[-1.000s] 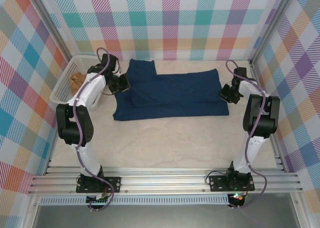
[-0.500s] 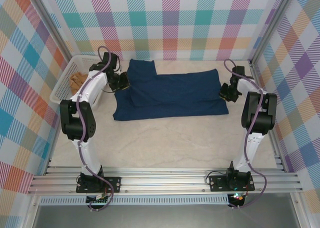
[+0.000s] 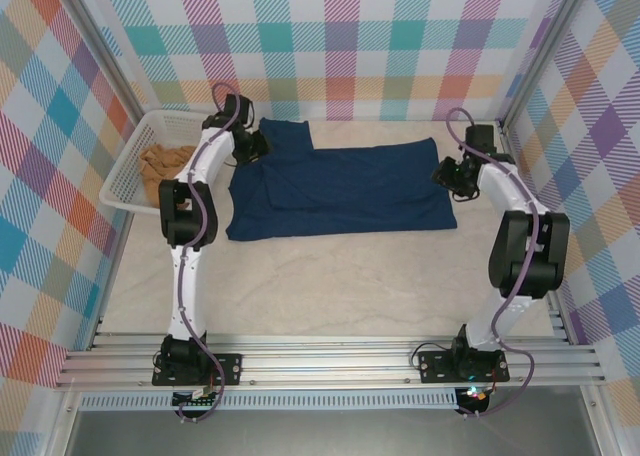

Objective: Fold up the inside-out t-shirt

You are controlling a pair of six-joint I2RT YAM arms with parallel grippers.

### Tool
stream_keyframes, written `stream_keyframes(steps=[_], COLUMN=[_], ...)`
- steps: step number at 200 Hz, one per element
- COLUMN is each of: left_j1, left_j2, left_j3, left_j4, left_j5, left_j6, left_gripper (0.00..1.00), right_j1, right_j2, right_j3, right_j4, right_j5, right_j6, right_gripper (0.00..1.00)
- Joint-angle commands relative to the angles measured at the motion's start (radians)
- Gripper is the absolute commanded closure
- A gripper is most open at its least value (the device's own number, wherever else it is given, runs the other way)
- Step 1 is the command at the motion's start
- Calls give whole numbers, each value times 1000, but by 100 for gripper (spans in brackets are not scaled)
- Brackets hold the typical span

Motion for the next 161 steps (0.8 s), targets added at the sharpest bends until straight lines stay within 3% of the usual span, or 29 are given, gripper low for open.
stream_keyframes(steps=[1, 16, 36, 55, 76, 112, 161], left_j1=[13, 12, 11, 11, 14, 45, 95], left_j2=[-52, -160, -401, -634, -851, -1092, -1196], left_j3=[53, -78, -447, -754, -993, -1114, -1143], left_j4=[-63, -10, 179, 296, 312, 236, 223], left_j5=[9, 44, 66, 15, -68, -241, -223], left_j6=[6, 1, -57, -102, -110, -84, -97], left_gripper=[49, 46, 45, 44, 43, 38, 37], right_j1=[90, 195, 362, 502, 607, 712, 778], right_j2=[-85, -130, -124, -61, 67, 355, 593], right_j3=[-77, -129, -138, -113, -27, 244, 527], right_j4=[72, 158, 253, 348, 415, 376, 219], right_j5=[-58, -86, -155, -174, -208, -197, -62], right_j6=[-81, -160, -276, -365, -446, -569, -674], right_gripper=[55, 52, 51, 50, 47, 45, 45])
